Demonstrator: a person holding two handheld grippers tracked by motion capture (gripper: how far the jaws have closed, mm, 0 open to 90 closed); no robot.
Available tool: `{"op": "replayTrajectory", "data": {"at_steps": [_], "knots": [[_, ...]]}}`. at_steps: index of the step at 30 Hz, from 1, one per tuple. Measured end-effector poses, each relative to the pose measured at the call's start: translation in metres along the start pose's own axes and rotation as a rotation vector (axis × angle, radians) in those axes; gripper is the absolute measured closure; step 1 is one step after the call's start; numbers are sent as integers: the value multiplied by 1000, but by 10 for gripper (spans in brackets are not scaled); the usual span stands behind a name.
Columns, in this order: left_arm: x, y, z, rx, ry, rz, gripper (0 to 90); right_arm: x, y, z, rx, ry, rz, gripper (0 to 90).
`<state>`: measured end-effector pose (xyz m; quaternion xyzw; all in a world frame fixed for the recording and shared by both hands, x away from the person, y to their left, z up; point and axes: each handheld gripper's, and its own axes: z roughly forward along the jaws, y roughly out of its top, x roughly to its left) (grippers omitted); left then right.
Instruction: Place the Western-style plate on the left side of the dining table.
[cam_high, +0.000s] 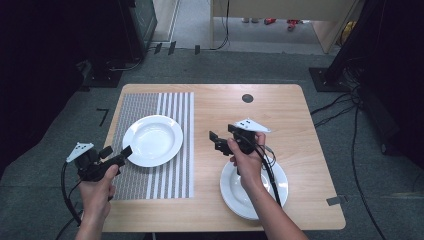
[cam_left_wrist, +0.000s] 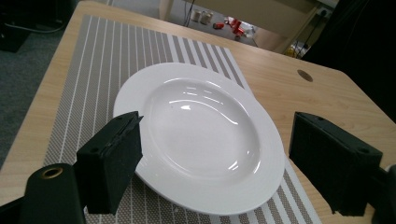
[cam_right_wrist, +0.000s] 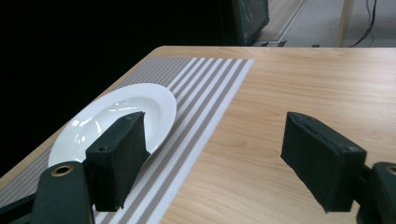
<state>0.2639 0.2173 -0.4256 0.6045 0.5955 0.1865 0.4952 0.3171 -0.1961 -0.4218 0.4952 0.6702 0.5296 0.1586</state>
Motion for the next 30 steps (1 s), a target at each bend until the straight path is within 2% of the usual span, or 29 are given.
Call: {"op": "replayTrajectory", "data": {"at_steps": [6,14,15,18,30], "knots": [[-1,-15,-3,2,24,20,172,-18,-5,-22,-16,-18,20,223],[2,-33,-10,3,55,33,172,-39,-11,-48,-32,-64,11,221],[3,-35,-11,4,58,34,173,-44,-13,-55,-36,-76,10,221],[7,-43,-13,9,72,38,172,-49,-16,-61,-37,-88,12,220],[24,-67,-20,43,129,48,172,-85,-39,-90,-32,-172,30,219]]}}
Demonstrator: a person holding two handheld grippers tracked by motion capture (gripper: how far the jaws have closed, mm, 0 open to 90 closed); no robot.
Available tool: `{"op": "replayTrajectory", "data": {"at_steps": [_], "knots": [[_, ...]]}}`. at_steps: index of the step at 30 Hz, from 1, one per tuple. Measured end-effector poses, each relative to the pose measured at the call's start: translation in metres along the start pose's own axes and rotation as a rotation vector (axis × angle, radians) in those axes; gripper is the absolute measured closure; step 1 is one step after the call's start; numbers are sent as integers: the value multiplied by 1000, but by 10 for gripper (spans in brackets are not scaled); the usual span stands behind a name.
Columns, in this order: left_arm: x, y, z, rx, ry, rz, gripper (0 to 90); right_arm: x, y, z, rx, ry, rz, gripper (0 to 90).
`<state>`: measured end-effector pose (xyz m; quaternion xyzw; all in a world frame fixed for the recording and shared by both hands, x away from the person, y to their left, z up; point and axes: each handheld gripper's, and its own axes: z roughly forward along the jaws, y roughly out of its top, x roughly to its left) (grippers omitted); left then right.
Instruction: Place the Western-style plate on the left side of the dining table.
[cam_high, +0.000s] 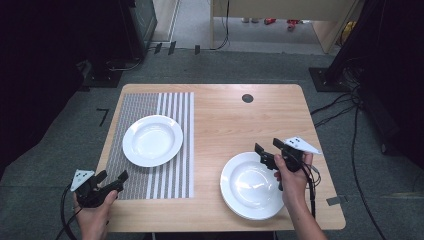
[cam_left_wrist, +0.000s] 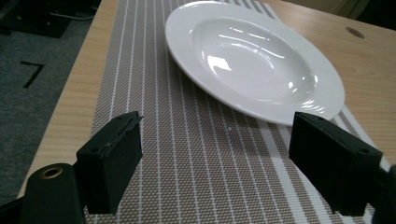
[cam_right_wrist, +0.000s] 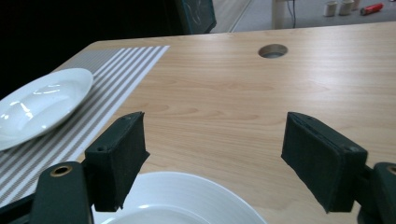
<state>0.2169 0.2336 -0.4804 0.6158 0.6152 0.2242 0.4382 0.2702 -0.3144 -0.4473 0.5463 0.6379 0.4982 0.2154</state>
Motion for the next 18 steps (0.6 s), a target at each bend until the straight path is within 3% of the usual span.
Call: {"op": "replayTrajectory", "data": {"at_steps": [18], "knots": [[20,-23,5,78,83,32,172,-65,-37,-46,23,-117,57,221]]}}
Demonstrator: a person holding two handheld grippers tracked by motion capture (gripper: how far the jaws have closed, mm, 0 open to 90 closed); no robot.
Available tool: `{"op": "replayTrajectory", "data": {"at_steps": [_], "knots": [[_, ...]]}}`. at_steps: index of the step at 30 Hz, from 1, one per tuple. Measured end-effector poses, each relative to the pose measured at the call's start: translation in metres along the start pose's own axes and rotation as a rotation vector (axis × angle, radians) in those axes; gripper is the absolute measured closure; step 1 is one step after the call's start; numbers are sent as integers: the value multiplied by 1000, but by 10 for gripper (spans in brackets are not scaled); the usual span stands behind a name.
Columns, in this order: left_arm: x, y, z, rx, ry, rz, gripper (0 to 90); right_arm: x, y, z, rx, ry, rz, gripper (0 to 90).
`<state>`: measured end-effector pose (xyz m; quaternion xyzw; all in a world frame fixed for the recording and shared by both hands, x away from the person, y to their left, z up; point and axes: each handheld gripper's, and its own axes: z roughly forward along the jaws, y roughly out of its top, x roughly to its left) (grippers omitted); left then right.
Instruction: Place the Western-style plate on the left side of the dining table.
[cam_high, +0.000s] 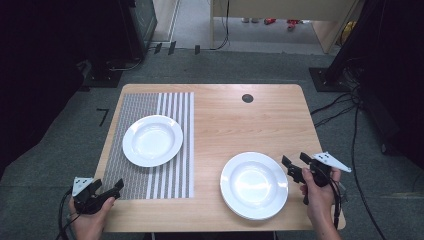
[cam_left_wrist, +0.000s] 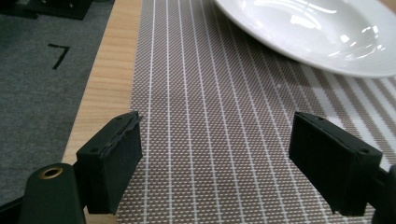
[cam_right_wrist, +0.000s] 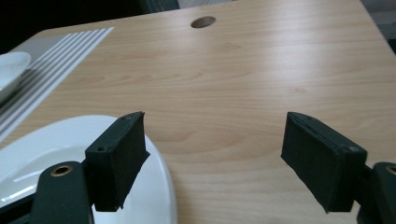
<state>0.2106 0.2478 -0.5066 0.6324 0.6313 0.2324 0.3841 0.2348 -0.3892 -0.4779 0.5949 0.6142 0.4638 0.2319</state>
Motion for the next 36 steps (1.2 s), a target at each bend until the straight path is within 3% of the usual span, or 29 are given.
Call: {"op": "replayTrajectory", "data": {"at_steps": [9,16,23,30,34,36], "knots": [[1,-3,4,31,19,13,172,-38,-21,-13,21,-94,18,222],[-3,-4,7,59,33,33,166,-59,-36,-13,83,-147,27,219],[-6,-5,9,70,55,56,164,-62,-41,-12,145,-181,21,206],[-16,-9,13,81,127,139,161,-54,-42,-8,186,-223,-43,193],[-17,-9,13,80,131,137,161,-48,-44,-6,216,-257,-121,187],[-17,-9,13,80,131,137,160,-48,-44,-5,218,-242,-122,185]]}}
